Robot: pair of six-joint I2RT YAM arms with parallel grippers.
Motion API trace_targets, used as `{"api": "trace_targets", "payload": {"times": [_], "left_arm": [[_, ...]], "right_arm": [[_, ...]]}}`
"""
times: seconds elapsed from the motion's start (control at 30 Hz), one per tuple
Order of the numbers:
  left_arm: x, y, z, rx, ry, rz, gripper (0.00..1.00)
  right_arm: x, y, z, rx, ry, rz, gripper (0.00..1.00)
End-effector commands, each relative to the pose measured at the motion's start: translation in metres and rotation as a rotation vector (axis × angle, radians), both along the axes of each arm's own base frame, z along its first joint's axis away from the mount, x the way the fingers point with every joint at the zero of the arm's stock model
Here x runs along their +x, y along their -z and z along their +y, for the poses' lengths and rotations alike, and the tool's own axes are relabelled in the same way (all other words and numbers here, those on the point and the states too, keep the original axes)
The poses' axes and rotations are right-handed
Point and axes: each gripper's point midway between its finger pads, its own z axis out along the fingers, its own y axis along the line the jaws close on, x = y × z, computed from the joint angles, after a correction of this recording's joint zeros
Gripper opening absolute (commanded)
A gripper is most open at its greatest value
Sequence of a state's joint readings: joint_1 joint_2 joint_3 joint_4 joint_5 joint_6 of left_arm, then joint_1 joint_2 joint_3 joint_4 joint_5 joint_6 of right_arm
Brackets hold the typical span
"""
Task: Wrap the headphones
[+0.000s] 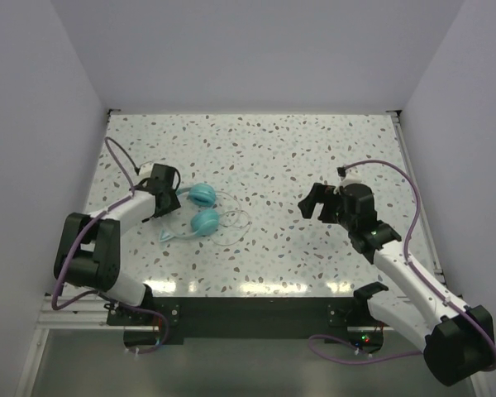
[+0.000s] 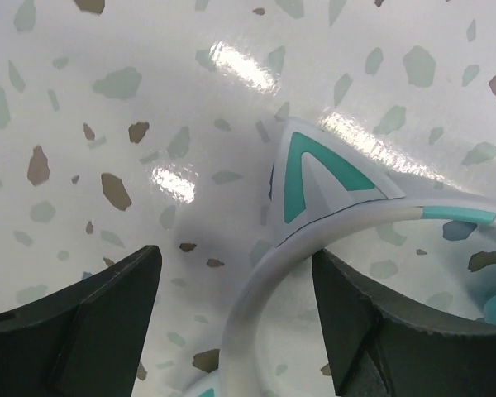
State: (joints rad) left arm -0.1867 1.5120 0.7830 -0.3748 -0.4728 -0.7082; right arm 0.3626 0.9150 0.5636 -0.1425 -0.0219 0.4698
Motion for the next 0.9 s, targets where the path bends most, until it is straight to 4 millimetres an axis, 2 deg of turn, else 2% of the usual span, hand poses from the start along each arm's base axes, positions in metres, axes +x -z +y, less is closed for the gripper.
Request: {"api": "trace_targets", "payload": {"times": [0.0,0.03,0.07,0.13,0.23,0.4,0.53,0.6,0.7,0.73,0.8,0.83,0.87], "left_arm": [[0.023,-0.016,0.007,0.156,0.252,0.031,0.78],[0.027,-0.013,-0.002,0.131,0.310,0.036,0.77],[0.027,-0.010,-0.004,0.122,0.328,0.047,0.72],[0.029,-0.003,-0.015,0.080,0.399,0.056,0.71],[0.024,0.007,-0.023,0.046,0.451,0.093,0.66],[0.014,0.015,-0.022,0.047,0.464,0.129,0.60],[0.008,0.028,-0.024,0.035,0.498,0.183,0.42],[0.002,0.034,-0.026,0.022,0.507,0.203,0.40],[0.007,0.028,-0.036,-0.022,0.501,0.165,0.26],[0.012,0.019,-0.040,-0.032,0.503,0.133,0.17],[0.023,0.003,-0.048,-0.043,0.495,0.075,0.08],[0.028,-0.010,-0.050,-0.048,0.490,0.031,0.00],[0.032,-0.019,-0.053,-0.053,0.493,0.001,0.00]], "right_arm": [[0.002,-0.008,0.004,0.009,-0.025,-0.033,0.99],[0.001,-0.008,0.003,0.009,-0.025,-0.033,0.99],[0.001,-0.008,0.003,0.009,-0.025,-0.033,0.99],[0.001,-0.009,0.003,0.009,-0.020,-0.036,0.99],[0.001,-0.010,0.002,0.008,-0.017,-0.042,0.99],[0.001,-0.009,0.002,0.007,-0.019,-0.039,0.99],[0.000,-0.009,0.001,0.005,-0.018,-0.039,0.99],[0.000,-0.008,0.001,0.004,-0.015,-0.038,0.99],[0.001,-0.007,0.002,0.003,-0.020,-0.036,0.99],[0.001,-0.008,0.005,0.008,-0.035,-0.037,0.99],[0.000,-0.008,0.009,0.017,-0.067,-0.044,0.99],[-0.002,-0.009,0.016,0.038,-0.104,-0.052,0.99],[-0.004,-0.011,0.019,0.045,-0.126,-0.058,0.99]]}}
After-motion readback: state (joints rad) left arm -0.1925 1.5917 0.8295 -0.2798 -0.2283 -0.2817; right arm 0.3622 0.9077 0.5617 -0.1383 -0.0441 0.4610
